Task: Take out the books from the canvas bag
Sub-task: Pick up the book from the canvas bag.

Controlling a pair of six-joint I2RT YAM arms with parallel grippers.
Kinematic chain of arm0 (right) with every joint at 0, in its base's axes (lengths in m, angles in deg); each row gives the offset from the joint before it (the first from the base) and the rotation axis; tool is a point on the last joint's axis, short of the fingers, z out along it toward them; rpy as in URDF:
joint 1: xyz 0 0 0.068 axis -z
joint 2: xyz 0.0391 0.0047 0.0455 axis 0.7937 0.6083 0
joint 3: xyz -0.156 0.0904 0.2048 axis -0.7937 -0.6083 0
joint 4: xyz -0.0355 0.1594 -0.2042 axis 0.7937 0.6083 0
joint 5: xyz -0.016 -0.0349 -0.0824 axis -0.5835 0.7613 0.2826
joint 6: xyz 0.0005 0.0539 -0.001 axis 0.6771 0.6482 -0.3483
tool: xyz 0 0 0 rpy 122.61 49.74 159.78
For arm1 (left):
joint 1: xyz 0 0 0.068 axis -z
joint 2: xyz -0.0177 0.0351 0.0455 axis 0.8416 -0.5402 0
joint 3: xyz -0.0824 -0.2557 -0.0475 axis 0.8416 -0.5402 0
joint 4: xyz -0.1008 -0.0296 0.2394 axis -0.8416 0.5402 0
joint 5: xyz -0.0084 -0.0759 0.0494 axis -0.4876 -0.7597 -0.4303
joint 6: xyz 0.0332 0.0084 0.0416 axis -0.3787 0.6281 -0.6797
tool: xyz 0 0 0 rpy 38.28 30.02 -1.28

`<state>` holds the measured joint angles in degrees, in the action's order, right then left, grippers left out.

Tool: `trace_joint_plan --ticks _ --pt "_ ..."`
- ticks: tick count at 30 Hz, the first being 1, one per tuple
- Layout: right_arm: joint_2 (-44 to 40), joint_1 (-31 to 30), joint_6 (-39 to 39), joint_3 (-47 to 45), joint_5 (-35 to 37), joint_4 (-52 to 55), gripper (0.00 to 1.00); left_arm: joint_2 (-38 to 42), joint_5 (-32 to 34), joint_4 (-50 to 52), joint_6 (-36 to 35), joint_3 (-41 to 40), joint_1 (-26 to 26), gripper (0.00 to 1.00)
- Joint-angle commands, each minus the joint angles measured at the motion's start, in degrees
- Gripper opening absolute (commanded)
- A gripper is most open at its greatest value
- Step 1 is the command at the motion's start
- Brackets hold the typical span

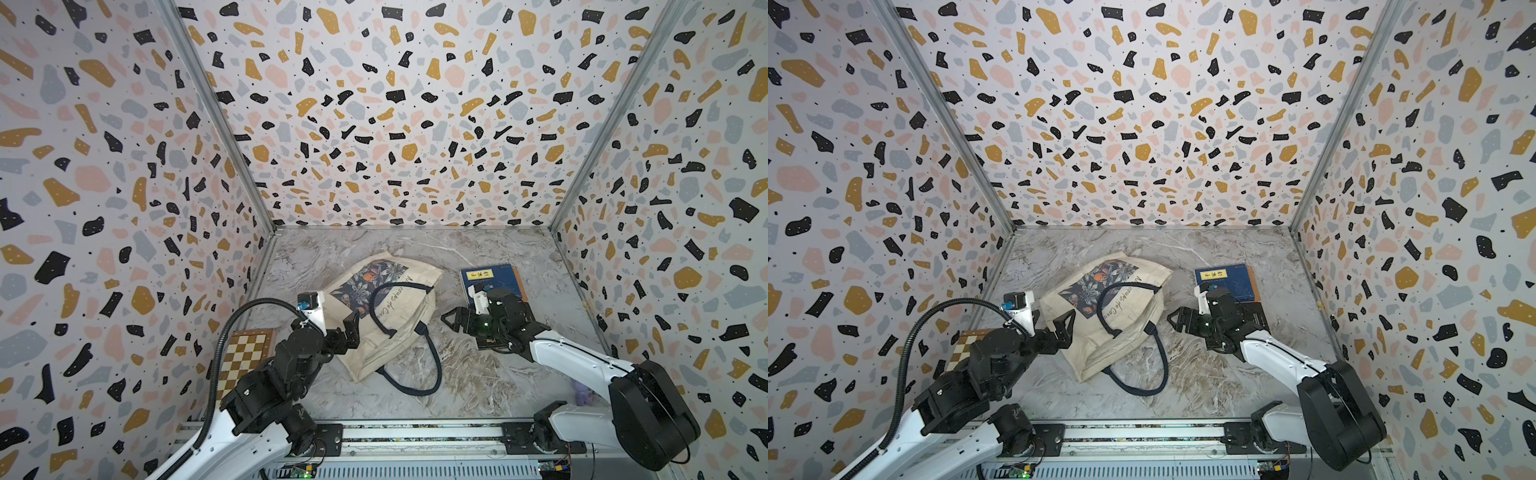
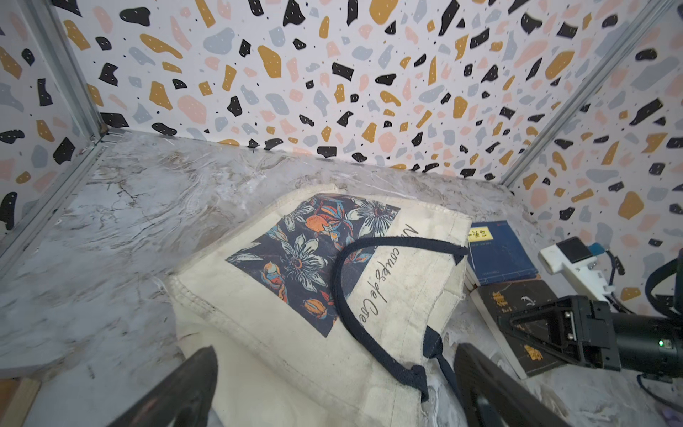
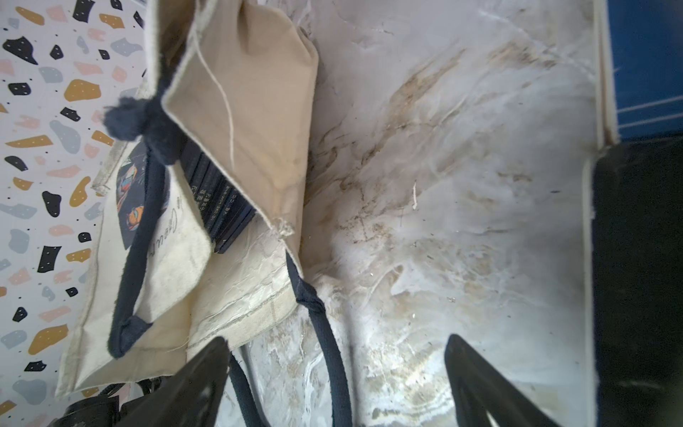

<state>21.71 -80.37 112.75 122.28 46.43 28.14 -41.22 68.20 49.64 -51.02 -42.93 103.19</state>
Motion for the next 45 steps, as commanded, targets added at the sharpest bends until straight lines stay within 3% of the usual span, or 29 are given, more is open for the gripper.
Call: trace_joint_plan --ticks 1,6,11,19,29,31,33,36,38,41,45 --pt "-3.41 -0.20 -3.23 2.01 1.79 1.38 0.92 -7.04 -5.81 3.77 -4.58 4.51 0.42 0.99" --pt "-9.06 1.26 -3.68 0.61 6.78 3.00 0.93 -22.65 -7.30 6.14 -9.66 11.31 3.23 0.99" --pt "-13.61 5.31 -2.48 -2.49 5.20 1.95 0.93 -37.53 -6.62 10.34 -13.13 18.61 6.80 0.99" --pt "-15.74 7.59 -2.71 -3.53 3.37 2.82 0.94 -57.89 3.73 16.13 -19.37 27.25 11.50 1.00" --pt "-23.09 9.91 -2.04 -6.09 2.21 1.27 0.94 -72.36 11.42 17.66 -19.18 31.51 10.33 0.93" --pt "-23.52 9.91 -2.13 -6.31 1.36 0.86 0.94 -73.72 13.89 18.31 -19.03 32.31 9.44 0.84" --pt "-23.77 9.90 -2.18 -6.76 -0.84 -0.51 0.94 -72.43 13.16 18.92 -18.56 33.09 7.91 0.64" --pt "-24.07 9.82 -1.56 -7.65 -3.49 -2.79 0.93 -67.28 14.12 18.43 -18.79 33.43 5.20 0.23" --pt "-24.06 9.53 -1.17 -8.22 -5.09 -4.37 0.92 -63.37 13.15 17.66 -18.99 33.54 3.03 0.00" --pt "-23.80 7.89 -0.74 -8.73 -7.29 -6.78 0.92 -58.50 11.55 16.36 -19.47 33.21 0.77 0.00" --pt "-23.76 -0.03 -0.66 -7.82 -5.10 -7.65 0.92 -52.65 10.41 13.44 -20.53 33.20 0.43 0.00"
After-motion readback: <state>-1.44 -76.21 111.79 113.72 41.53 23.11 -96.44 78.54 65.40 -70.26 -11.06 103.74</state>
